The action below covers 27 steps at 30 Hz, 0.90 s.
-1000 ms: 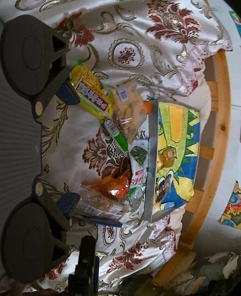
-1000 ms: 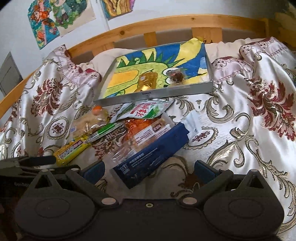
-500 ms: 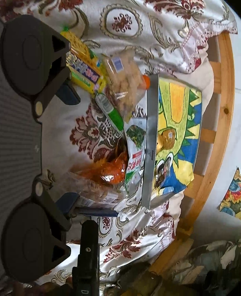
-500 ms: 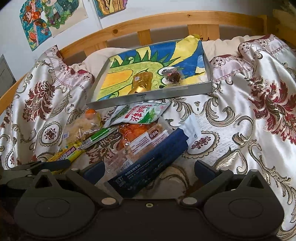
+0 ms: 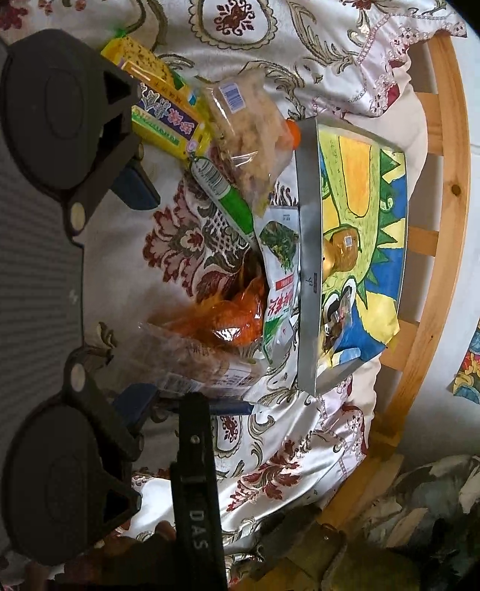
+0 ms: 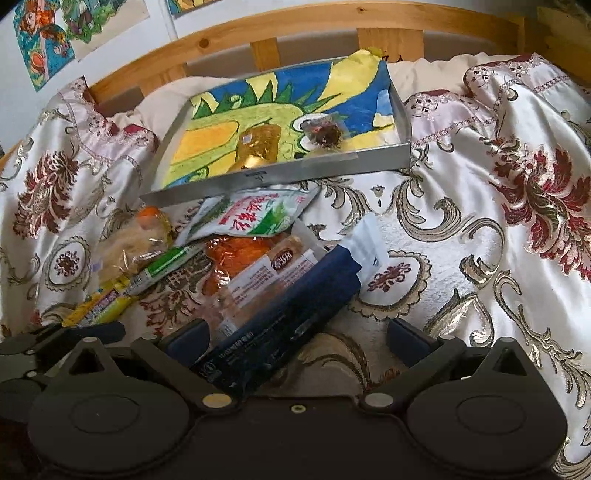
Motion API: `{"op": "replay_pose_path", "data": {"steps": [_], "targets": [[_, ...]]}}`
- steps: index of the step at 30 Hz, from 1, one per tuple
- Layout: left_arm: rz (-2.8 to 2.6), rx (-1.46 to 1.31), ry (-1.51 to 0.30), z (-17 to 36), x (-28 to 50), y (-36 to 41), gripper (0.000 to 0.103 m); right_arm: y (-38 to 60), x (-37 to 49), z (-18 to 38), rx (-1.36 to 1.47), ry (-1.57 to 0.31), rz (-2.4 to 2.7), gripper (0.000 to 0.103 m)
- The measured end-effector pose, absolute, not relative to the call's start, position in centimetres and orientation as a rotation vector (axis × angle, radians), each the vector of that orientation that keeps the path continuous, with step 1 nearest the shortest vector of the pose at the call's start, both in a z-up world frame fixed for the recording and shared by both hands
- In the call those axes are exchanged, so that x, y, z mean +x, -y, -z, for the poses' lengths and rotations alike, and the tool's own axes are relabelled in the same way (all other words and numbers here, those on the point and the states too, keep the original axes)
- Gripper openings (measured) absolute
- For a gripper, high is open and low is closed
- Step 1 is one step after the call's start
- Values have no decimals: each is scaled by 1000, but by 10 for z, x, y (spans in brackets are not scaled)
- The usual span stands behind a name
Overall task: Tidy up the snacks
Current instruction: 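Move the left tool to the clear bread bag while the right tool reaches the blue 'Ca' stick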
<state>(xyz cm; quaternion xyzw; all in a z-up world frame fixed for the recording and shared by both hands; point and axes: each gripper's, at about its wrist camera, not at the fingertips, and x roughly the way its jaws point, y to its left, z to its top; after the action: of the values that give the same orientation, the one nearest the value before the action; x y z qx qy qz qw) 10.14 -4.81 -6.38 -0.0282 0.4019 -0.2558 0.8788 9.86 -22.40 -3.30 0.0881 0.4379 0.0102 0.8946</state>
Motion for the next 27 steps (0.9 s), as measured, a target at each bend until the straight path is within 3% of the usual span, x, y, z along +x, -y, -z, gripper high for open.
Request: {"op": "replay_pose_path", "data": {"steps": [17, 27], "targets": [[541, -43, -823, 61, 98, 49, 102, 223, 83, 34, 12, -921, 26, 102], [580, -112, -811, 57, 128, 61, 101, 238, 66, 45, 90, -927, -4, 102]]}}
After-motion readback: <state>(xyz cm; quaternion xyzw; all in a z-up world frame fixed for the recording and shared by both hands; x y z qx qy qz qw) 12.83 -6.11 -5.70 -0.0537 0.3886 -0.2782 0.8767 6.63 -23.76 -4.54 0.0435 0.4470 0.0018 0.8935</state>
